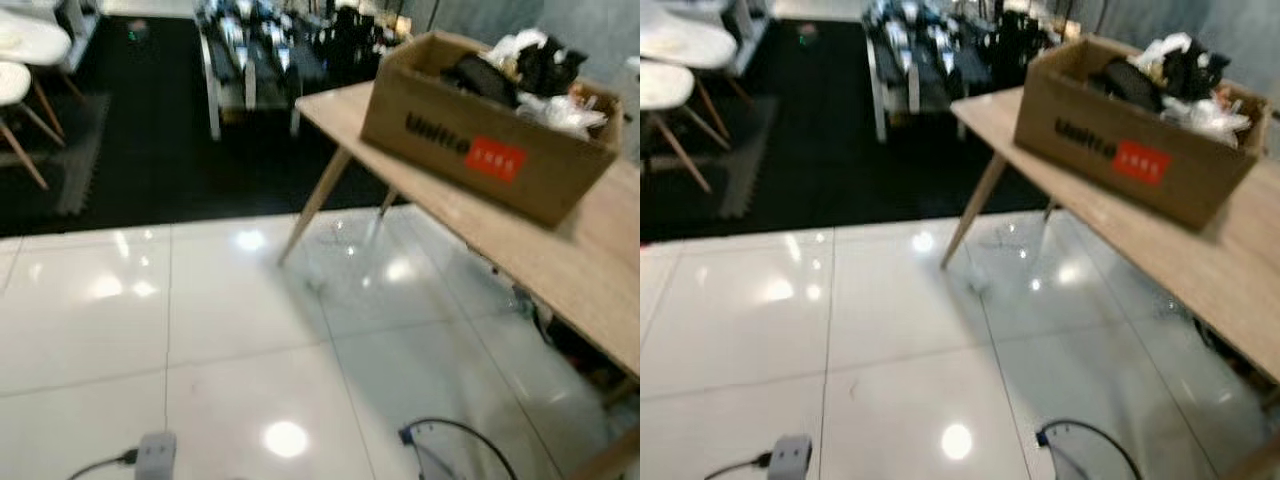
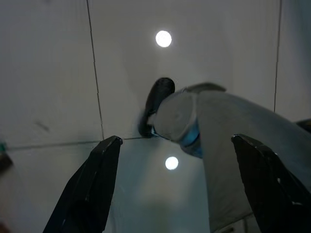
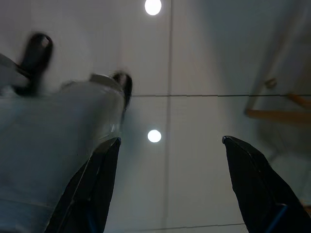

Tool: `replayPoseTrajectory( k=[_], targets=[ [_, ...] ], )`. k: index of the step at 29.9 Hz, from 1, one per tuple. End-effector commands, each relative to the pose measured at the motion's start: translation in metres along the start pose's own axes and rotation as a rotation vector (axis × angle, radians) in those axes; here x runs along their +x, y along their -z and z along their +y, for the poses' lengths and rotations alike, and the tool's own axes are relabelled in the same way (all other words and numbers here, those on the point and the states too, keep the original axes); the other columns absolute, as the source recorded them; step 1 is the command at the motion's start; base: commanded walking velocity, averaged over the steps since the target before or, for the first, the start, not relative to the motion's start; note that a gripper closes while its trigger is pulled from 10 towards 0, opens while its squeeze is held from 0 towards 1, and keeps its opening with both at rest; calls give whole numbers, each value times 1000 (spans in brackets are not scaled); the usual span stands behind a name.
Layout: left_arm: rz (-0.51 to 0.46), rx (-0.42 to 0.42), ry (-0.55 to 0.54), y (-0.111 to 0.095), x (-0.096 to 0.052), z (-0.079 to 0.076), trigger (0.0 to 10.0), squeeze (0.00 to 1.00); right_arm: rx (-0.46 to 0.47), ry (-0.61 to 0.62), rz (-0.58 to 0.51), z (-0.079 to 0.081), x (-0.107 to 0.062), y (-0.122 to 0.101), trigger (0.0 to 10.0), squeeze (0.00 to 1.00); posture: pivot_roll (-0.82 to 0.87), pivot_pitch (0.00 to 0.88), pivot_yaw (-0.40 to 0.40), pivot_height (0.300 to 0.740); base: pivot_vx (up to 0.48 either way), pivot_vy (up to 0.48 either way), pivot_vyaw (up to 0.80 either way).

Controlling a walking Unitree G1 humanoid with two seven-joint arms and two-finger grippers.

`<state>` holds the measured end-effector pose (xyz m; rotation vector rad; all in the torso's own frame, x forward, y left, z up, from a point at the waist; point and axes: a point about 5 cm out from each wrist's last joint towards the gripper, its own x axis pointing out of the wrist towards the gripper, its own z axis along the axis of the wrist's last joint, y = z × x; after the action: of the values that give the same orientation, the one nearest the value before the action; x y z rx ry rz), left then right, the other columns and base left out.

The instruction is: Picking trash to rubbish bin

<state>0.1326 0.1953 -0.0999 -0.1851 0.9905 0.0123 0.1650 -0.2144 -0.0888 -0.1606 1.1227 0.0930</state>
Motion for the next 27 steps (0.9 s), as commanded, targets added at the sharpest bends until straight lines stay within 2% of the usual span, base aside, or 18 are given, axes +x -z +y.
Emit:
replayPoseTrajectory(
  k=[1,5,11,14,18,21,27],
  targets=[
    [74,-6,28,20,-2,-8,10000,0,-4,14,26,-9,-3,10,10000,0,204,108,-83,740,0,-307,775],
    [68,-21,24,19,-2,-8,10000,0,-15,27,47,-26,-8,23,10000,0,204,108,-83,740,0,-60,775],
    [67,-19,20,18,-2,-7,10000,0,-24,23,53,-27,-9,25,10000,0,199,106,-82,740,0,0,775],
    [67,-17,19,17,-2,-6,10000,0,-33,16,54,-22,-7,25,10000,0,199,104,-82,740,0,0,775],
    [69,-11,17,17,-3,-4,10000,0,-56,-3,43,-4,-2,14,10000,0,199,99,-83,740,0,0,775],
    [71,-9,15,17,-3,-4,10000,0,-63,-12,35,5,0,8,10000,0,198,98,-83,740,0,0,775],
    [74,-5,15,17,-3,-3,10000,0,-70,-21,29,10,1,4,10000,0,197,94,-86,740,0,0,775]
  ],
)
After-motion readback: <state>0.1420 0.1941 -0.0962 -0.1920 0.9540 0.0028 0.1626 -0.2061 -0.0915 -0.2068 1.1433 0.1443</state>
